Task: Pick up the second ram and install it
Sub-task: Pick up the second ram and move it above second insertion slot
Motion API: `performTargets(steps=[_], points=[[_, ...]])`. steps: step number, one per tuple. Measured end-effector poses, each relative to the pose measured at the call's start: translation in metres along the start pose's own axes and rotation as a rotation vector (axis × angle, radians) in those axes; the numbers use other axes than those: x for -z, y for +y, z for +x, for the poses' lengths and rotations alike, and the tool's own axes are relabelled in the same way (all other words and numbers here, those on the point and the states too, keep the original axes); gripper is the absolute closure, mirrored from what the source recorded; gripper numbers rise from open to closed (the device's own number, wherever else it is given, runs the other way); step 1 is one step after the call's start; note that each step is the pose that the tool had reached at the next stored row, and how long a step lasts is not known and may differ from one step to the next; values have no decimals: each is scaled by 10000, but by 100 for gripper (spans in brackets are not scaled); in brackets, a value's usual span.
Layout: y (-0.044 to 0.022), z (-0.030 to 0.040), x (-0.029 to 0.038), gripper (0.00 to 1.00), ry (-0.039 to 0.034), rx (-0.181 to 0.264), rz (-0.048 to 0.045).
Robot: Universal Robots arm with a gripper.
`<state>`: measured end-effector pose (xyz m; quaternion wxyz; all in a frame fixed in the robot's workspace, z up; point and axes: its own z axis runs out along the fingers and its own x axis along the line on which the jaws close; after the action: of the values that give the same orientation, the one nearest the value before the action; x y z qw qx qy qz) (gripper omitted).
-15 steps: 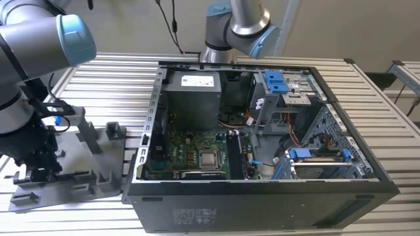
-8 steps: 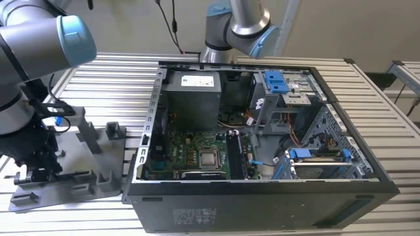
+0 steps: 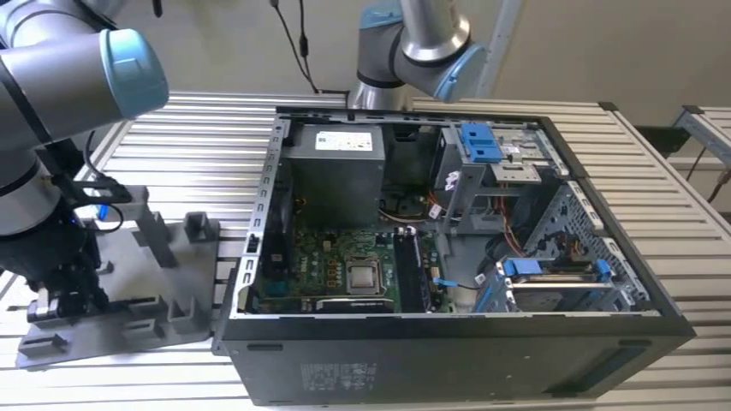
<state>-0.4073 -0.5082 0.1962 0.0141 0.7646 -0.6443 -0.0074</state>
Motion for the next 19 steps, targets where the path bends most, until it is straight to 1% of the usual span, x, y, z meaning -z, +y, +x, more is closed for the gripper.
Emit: performTargets(steps=[1,2,3,19], points=[[0,0,-1,82,1,-1,0],[0,0,-2,82,0,0,0],[0,0,-3,86,-1,-1,0],[0,0,-16,86,-1,-1,0]])
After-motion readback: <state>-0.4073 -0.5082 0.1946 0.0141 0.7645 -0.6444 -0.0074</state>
